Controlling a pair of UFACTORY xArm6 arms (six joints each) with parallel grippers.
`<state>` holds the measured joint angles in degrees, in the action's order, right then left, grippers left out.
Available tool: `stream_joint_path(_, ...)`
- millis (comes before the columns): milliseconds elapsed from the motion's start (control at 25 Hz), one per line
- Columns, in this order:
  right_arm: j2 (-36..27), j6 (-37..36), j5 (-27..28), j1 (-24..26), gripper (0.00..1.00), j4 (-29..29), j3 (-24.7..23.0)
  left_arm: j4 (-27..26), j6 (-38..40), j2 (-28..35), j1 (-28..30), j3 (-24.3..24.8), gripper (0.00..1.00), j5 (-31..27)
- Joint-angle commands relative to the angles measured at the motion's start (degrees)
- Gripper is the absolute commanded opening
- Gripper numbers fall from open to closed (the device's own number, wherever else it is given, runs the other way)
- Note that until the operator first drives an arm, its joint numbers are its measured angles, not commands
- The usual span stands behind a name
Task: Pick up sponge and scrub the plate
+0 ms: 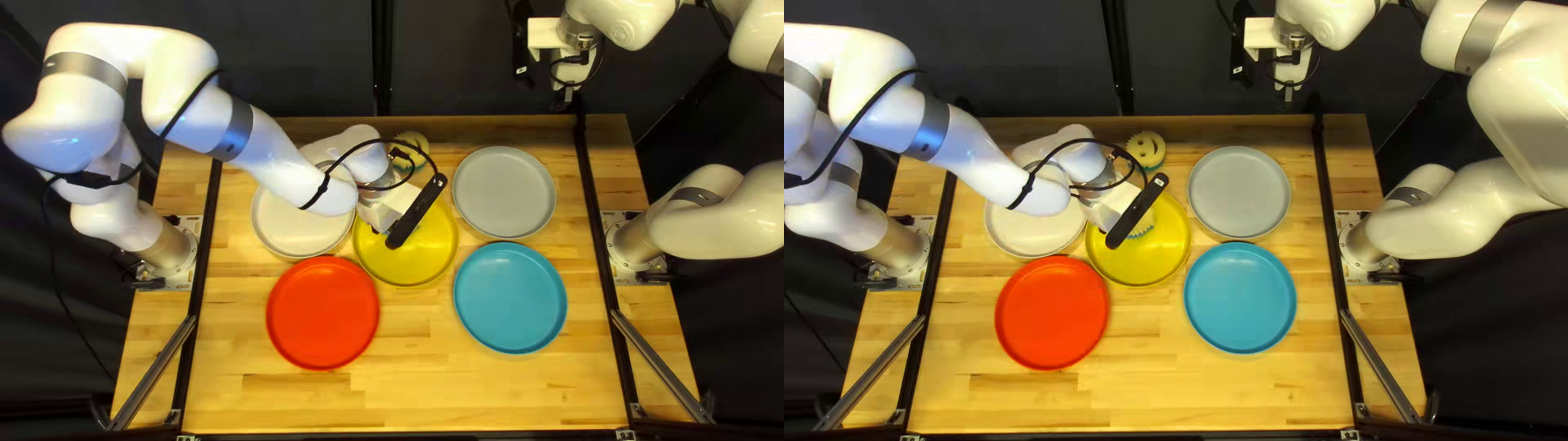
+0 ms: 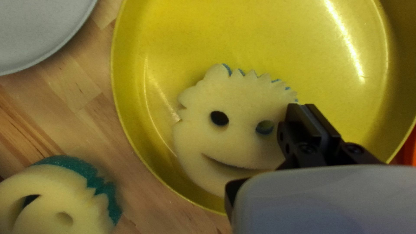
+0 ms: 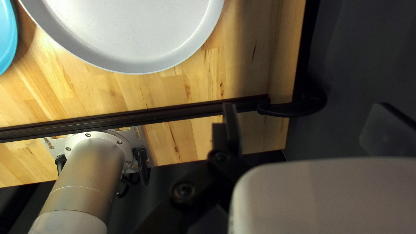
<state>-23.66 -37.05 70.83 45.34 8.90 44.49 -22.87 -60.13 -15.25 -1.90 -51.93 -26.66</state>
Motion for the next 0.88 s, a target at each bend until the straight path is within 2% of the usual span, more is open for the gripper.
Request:
stream_joint_path(40, 0.0, 0.0, 0.0, 0.0, 1.00, 0.0, 0.0, -0.8, 1.9, 1.5, 3.4, 3.0, 0.00, 2.5)
stream_joint_path(200, 0.0, 0.0, 0.0, 0.0, 1.00, 0.0, 0.0, 0.6, 6.2, 3.3, 7.0, 4.7, 0.00, 3.7)
stream_joint_path(360, 0.0, 0.0, 0.0, 0.0, 1.00, 0.0, 0.0, 1.9, 8.4, 2.9, 8.8, 4.2, 0.00, 4.4)
stream_joint_path(480, 0.0, 0.0, 0.0, 0.0, 1.00, 0.0, 0.0, 0.7, 5.3, 1.5, 6.7, 2.6, 0.00, 3.6)
stream_joint_path(720, 0.0, 0.0, 0.0, 0.0, 1.00, 0.0, 0.0, -1.9, -2.2, -0.3, -1.2, -0.6, 0.00, -0.1)
stream_joint_path(880, 0.0, 0.0, 0.0, 0.0, 1.00, 0.0, 0.0, -1.3, -3.1, -2.3, -3.3, -4.0, 0.00, -2.3)
